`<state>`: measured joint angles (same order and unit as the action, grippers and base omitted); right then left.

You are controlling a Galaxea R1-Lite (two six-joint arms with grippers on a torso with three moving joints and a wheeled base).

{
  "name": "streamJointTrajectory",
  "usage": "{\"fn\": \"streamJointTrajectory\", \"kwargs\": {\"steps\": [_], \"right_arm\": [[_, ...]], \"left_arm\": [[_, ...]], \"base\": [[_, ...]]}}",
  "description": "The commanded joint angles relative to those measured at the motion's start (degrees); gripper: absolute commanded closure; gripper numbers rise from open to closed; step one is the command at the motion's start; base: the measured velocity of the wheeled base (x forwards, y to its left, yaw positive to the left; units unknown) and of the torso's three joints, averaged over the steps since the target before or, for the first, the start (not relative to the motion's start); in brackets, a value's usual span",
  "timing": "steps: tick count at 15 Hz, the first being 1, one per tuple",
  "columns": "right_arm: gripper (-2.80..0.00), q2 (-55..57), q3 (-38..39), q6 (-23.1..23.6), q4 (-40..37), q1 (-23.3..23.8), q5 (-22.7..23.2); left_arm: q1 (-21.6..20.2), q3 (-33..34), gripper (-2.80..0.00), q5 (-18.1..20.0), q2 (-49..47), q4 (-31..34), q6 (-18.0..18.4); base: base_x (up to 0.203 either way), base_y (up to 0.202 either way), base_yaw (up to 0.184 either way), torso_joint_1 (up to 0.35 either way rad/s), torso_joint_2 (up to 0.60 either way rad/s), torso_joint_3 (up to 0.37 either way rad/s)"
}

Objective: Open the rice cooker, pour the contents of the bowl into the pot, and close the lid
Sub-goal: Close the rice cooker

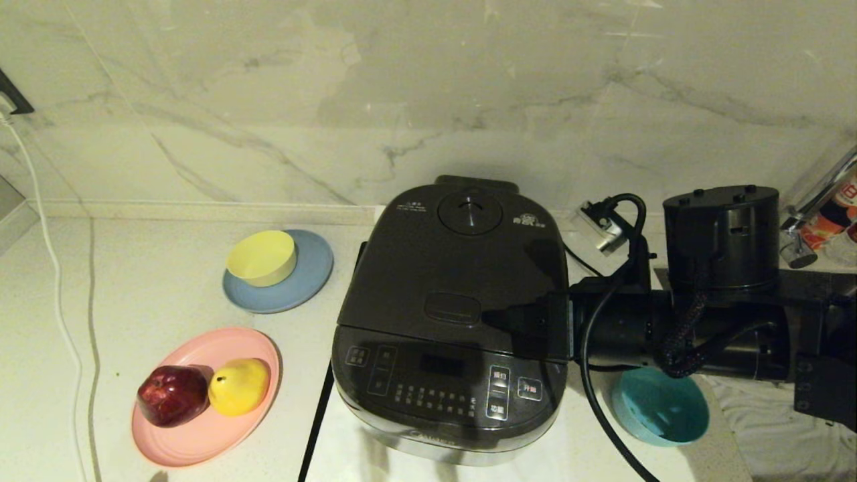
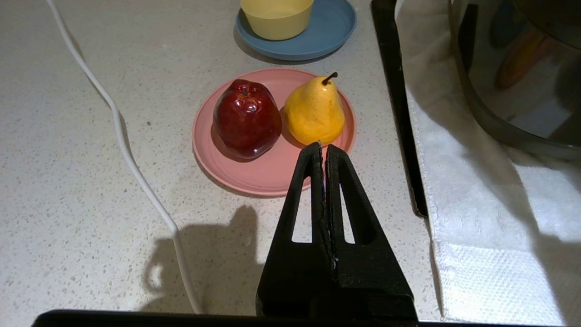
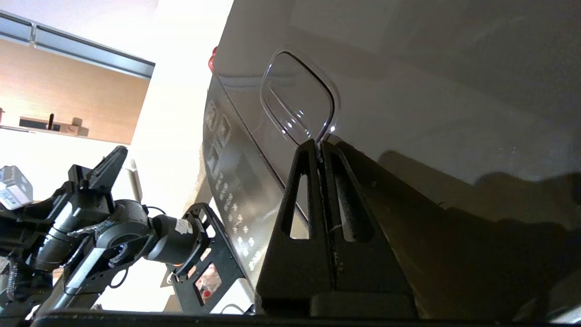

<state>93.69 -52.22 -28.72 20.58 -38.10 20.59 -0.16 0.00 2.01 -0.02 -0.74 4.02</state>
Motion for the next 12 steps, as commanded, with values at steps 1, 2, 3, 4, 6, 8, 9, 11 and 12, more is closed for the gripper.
{"fn": "streamJointTrajectory", "kwargs": {"steps": [1,2,3,4,6,8,9,11,12], "right_arm": [[0.00,2.20,0.27,-0.19,-0.19,0.04,-0.02],[0.00,2.86,0.28,-0.19,-0.19,0.04,-0.07],[0.00,3.33,0.37,-0.19,-0.19,0.12,-0.03],[0.00,3.26,0.28,-0.19,-0.10,0.32,-0.02],[0.00,1.73,-0.16,-0.31,-0.10,0.68,0.13],[0.00,-1.33,-0.64,-0.62,-0.12,1.02,0.15],[0.00,-3.23,-0.83,-0.68,-0.15,1.07,0.13],[0.00,-7.05,-1.55,-0.89,-0.31,1.22,-0.06],[0.00,-8.86,-1.76,-1.01,-0.69,1.31,-0.14]], "left_arm": [[-0.02,0.53,0.00,0.01,0.11,-0.05,0.02],[-0.02,0.53,0.00,0.01,0.11,-0.05,0.01],[-0.02,0.53,0.00,0.01,0.11,-0.05,0.02],[-0.02,0.53,0.00,0.01,0.11,-0.05,0.02],[-0.02,0.53,0.00,0.01,0.11,-0.05,0.02],[-0.02,0.53,0.00,0.01,0.11,-0.05,0.01],[-0.02,0.53,0.00,0.01,0.11,-0.05,0.02],[-0.02,0.53,0.00,0.01,0.11,-0.05,-0.06],[-0.02,0.53,0.00,0.01,0.11,-0.05,-0.05]], "base": [[0.000,0.000,0.000,0.000,0.00,0.000],[0.000,0.000,0.000,0.000,0.00,0.000],[0.000,0.000,0.000,0.000,0.00,0.000],[0.000,0.000,0.000,0.000,0.00,0.000],[0.000,0.000,0.000,0.000,0.00,0.000],[0.000,0.000,0.000,0.000,0.00,0.000],[0.000,0.000,0.000,0.000,0.00,0.000],[0.000,0.000,0.000,0.000,0.00,0.000],[0.000,0.000,0.000,0.000,0.00,0.000]]}}
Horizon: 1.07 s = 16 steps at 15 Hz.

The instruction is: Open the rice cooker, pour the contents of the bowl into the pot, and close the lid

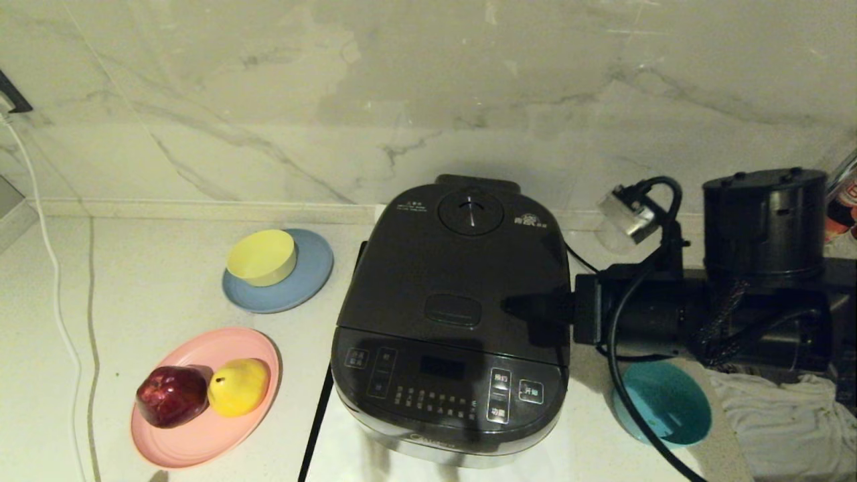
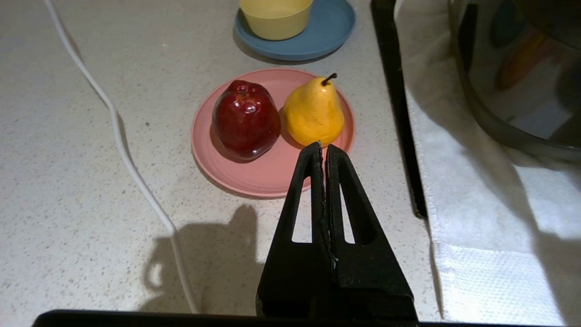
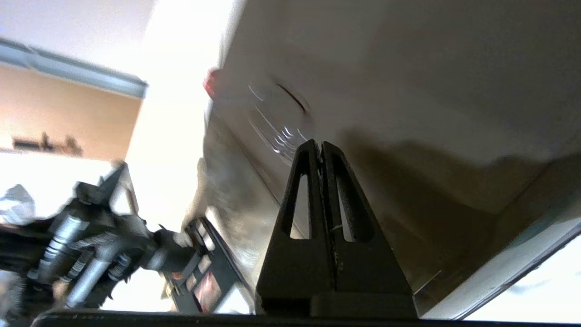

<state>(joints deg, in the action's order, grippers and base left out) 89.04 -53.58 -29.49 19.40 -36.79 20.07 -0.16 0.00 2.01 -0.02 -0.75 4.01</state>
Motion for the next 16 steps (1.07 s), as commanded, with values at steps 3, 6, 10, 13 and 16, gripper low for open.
{"fn": "streamJointTrajectory", "kwargs": {"steps": [3,6,10,13,16], "right_arm": [[0.00,-9.08,-0.56,-0.25,-3.41,-0.27,-1.16],[0.00,-14.29,-2.28,-0.06,-14.42,-2.68,-1.79],[0.00,-17.95,-6.97,0.14,-34.46,-6.30,-2.20],[0.00,-16.81,-5.71,0.02,-37.96,-8.86,-4.33],[0.00,-14.28,-4.96,-0.39,-37.50,-11.36,-6.61]], "left_arm": [[-0.02,0.53,0.00,0.01,0.11,-0.04,0.01],[-0.02,0.53,0.00,0.01,0.11,-0.04,-0.01],[-0.02,0.53,0.00,0.01,0.11,-0.04,-0.05],[-0.02,0.53,0.00,0.01,0.11,-0.04,0.03],[-0.02,0.53,0.00,0.01,0.11,-0.04,-0.04]], "base": [[0.000,0.000,0.000,0.000,0.00,0.000],[0.000,0.000,0.000,0.000,0.00,0.000],[0.000,0.000,0.000,0.000,0.00,0.000],[0.000,0.000,0.000,0.000,0.00,0.000],[0.000,0.000,0.000,0.000,0.00,0.000]]}}
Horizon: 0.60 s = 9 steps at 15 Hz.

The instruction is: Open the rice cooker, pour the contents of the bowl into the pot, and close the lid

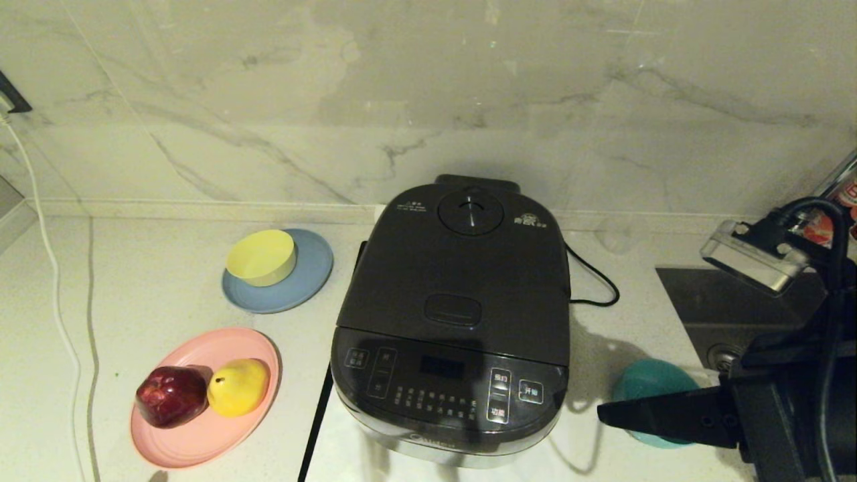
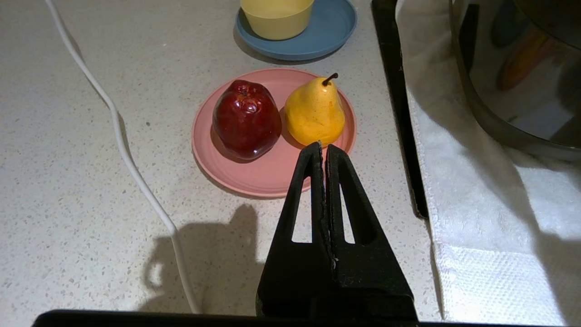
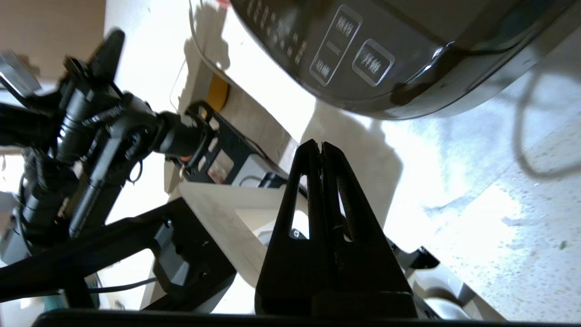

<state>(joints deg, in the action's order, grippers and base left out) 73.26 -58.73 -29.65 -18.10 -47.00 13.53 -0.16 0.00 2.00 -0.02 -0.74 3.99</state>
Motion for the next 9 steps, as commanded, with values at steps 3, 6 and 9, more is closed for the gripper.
{"fn": "streamJointTrajectory", "kwargs": {"steps": [3,6,9], "right_arm": [[0.00,4.20,-0.40,-0.24,1.03,-1.60,-0.50],[0.00,6.68,-0.55,-0.24,3.25,-1.60,-1.13],[0.00,7.82,-1.30,-0.32,3.33,-1.60,-1.13]], "left_arm": [[-0.02,0.53,0.00,0.02,0.11,-0.05,0.06],[-0.02,0.53,0.00,0.02,0.11,-0.05,0.05],[-0.02,0.53,0.00,0.02,0.11,-0.05,0.06]], "base": [[0.000,0.000,0.000,0.000,0.00,0.000],[0.000,0.000,0.000,0.000,0.00,0.000],[0.000,0.000,0.000,0.000,0.00,0.000]]}}
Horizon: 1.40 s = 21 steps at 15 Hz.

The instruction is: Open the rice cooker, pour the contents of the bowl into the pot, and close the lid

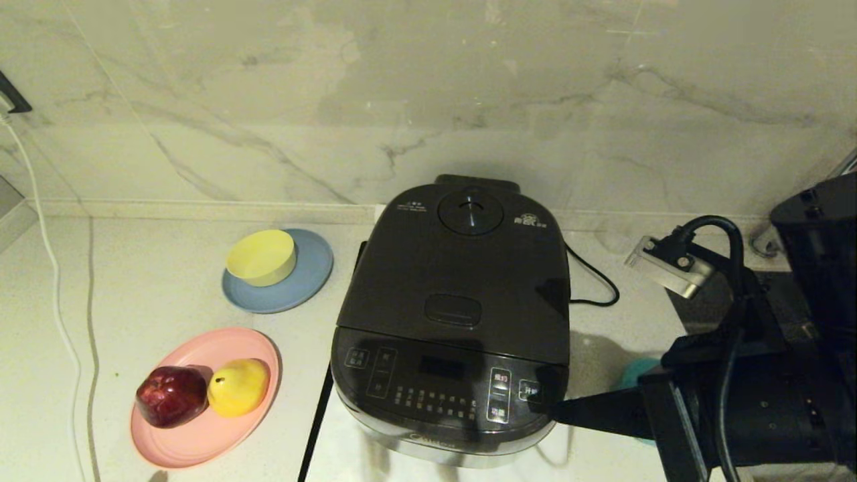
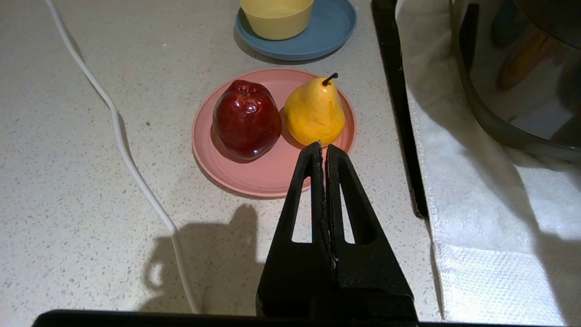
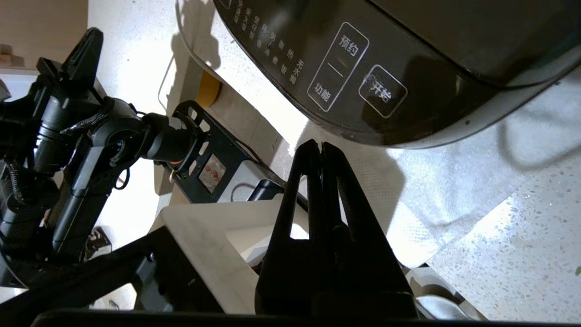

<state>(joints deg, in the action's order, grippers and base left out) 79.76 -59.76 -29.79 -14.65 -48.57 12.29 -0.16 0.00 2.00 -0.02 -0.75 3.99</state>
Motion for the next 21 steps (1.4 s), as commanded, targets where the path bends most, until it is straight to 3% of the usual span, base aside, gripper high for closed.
{"fn": "streamJointTrajectory", "kwargs": {"steps": [1,15,21], "right_arm": [[0.00,1.54,-0.36,-0.18,-0.11,-0.04,0.10],[0.00,5.10,-2.18,-0.97,0.03,1.87,0.36],[0.00,7.43,-0.88,-0.88,5.25,4.44,0.47]], "left_arm": [[-0.02,0.53,0.00,0.02,0.11,-0.04,-0.03],[-0.02,0.53,0.00,0.02,0.11,-0.04,0.06],[-0.02,0.53,0.00,0.02,0.11,-0.04,-0.03]], "base": [[0.000,0.000,0.000,0.000,0.00,0.000],[0.000,0.000,0.000,0.000,0.00,0.000],[0.000,0.000,0.000,0.000,0.00,0.000]]}}
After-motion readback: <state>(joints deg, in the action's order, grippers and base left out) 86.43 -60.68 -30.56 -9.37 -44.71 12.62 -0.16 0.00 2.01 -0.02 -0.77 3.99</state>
